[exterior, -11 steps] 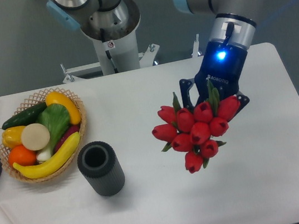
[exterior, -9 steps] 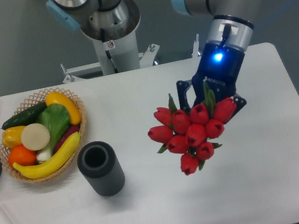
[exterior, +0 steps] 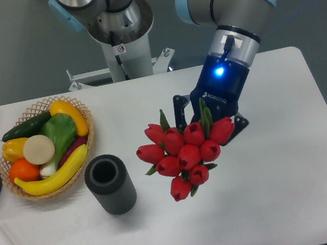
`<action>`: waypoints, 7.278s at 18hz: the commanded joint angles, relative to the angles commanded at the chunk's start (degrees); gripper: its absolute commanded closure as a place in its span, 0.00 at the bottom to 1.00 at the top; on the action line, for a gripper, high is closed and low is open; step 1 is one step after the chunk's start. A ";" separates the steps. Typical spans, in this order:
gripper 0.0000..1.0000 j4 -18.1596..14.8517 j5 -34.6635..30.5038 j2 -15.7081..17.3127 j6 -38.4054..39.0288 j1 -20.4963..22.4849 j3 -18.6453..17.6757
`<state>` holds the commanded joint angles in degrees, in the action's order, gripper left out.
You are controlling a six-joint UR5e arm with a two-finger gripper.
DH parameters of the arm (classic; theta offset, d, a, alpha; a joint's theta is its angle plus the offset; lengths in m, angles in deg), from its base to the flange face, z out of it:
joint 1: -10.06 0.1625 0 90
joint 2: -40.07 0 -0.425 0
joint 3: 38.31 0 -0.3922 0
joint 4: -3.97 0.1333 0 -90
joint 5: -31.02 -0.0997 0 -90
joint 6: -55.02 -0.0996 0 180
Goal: Insert the flowers into the vase
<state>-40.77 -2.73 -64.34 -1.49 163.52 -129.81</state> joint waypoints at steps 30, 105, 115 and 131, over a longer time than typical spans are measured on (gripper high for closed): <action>0.64 3.16 22.68 5.62 -4.48 -8.43 -10.45; 0.00 3.34 22.06 -6.42 -22.59 -6.42 -23.29; 0.00 3.34 11.89 -1.94 -25.75 -3.88 -24.25; 0.00 2.03 -18.98 16.25 -23.90 8.69 -21.89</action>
<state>-38.74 -21.71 -48.09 -25.39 172.20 -151.70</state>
